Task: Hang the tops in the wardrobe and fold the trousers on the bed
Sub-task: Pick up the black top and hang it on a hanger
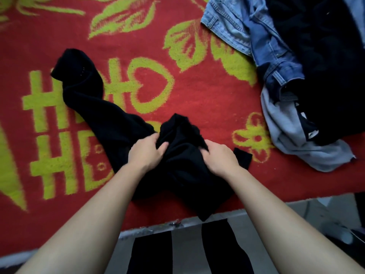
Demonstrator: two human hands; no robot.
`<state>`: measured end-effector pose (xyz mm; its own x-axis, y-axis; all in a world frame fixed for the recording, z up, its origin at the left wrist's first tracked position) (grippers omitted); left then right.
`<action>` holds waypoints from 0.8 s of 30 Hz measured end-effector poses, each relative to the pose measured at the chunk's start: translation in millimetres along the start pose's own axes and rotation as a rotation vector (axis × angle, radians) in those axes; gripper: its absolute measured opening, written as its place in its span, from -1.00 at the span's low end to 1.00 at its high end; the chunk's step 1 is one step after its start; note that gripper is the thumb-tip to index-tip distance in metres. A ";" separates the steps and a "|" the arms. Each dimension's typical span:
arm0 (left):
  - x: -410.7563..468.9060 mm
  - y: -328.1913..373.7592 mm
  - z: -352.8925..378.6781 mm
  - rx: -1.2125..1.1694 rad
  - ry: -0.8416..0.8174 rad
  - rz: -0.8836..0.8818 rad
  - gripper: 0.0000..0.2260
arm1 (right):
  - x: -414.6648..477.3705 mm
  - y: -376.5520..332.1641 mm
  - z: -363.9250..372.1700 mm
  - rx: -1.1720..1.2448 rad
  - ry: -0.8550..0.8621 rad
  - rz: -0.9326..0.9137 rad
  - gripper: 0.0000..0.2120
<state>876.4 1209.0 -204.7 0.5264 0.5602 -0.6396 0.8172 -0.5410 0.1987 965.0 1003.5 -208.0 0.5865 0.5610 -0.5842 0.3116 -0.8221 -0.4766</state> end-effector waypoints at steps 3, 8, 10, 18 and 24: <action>-28.8 -18.0 -2.4 -0.145 0.024 -0.037 -0.75 | -23.8 -7.1 -5.8 0.172 0.097 -0.099 -0.52; -81.0 0.4 -49.4 -0.740 -0.067 -0.062 -0.90 | -74.0 -33.1 -51.4 0.295 0.297 -0.164 -0.45; -104.7 17.0 -79.1 -0.809 -0.078 -0.025 -0.92 | -100.0 -55.7 -69.4 0.355 0.313 -0.162 -0.52; -216.6 94.0 -226.7 -1.048 -0.096 0.228 -0.72 | -214.1 -142.0 -179.2 0.316 0.591 -0.169 -0.51; -293.7 108.7 -301.7 -0.892 0.114 0.419 -0.68 | -318.2 -200.6 -246.0 0.256 0.941 -0.262 -0.76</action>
<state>881.5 1175.0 228.8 0.7942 0.5140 -0.3241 0.4130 -0.0654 0.9084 899.8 966.0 235.0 0.9086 0.3252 0.2623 0.4103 -0.5765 -0.7066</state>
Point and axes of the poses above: each hand's wrist, its own x-axis towards the middle knuckle, its own z-axis out of the palm, y = z × x, the point moved 5 cm from there along x, towards the middle knuckle, and after that the axes turned 13 degrees about -z, right-handed, at the moved point
